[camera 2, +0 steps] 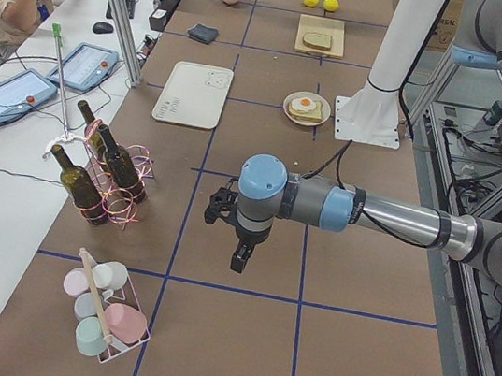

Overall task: Make sandwich and place on tray
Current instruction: 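Move the right gripper toward the bread slice on the wooden board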

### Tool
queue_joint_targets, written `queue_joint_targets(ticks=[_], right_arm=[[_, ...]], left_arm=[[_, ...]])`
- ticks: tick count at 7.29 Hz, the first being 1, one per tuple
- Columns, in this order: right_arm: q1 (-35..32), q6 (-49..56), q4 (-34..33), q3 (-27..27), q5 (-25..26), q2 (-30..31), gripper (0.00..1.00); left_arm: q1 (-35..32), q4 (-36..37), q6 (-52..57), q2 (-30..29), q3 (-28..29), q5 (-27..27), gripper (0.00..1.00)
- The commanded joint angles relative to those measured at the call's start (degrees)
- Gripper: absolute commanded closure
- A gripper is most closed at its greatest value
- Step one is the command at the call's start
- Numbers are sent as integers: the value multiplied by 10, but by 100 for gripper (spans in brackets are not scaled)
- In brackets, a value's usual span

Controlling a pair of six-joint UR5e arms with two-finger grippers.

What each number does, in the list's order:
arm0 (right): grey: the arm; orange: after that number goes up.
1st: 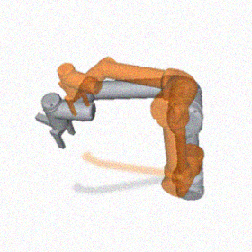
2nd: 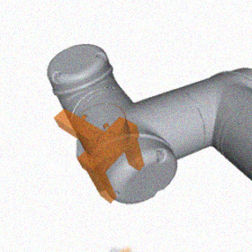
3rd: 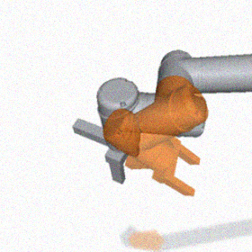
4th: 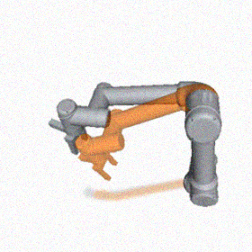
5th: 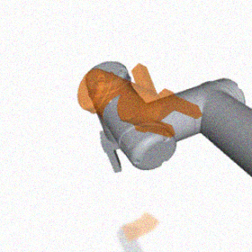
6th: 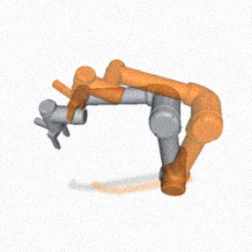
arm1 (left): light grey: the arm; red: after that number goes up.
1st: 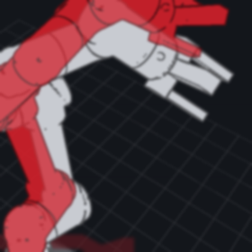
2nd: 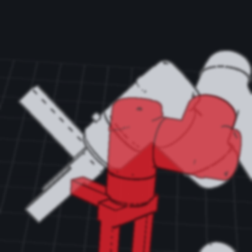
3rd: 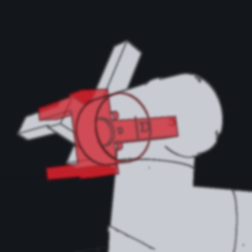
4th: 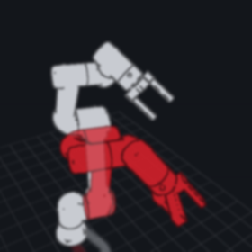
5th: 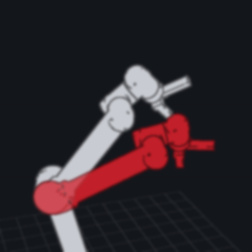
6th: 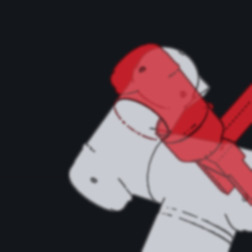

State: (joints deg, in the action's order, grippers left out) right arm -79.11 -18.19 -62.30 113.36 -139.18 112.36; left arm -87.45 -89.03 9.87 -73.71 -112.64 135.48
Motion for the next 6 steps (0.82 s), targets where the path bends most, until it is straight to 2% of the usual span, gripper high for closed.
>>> queue_joint_targets(ticks=[1, 2, 3, 4, 5, 6], right_arm=[[147, -282, 178, -2, 39, 10, 0], [229, -374, 250, -3, 121, 27, 0], [297, -433, 303, -9, 178, 41, 0], [362, -481, 308, -10, 229, 44, 8], [433, -540, 324, -11, 311, 51, 12], [468, -558, 362, -30, 338, 57, 18]], left_arm=[[0, 0, 0, 0, -2, 0, 0], [0, 0, 0, 1, -2, 0, 0], [0, 0, 0, 0, -1, 0, 0], [0, 0, 0, 1, -1, 0, 0], [0, 0, 0, 0, -1, 0, 0], [0, 0, 1, 1, -1, 0, 0]])
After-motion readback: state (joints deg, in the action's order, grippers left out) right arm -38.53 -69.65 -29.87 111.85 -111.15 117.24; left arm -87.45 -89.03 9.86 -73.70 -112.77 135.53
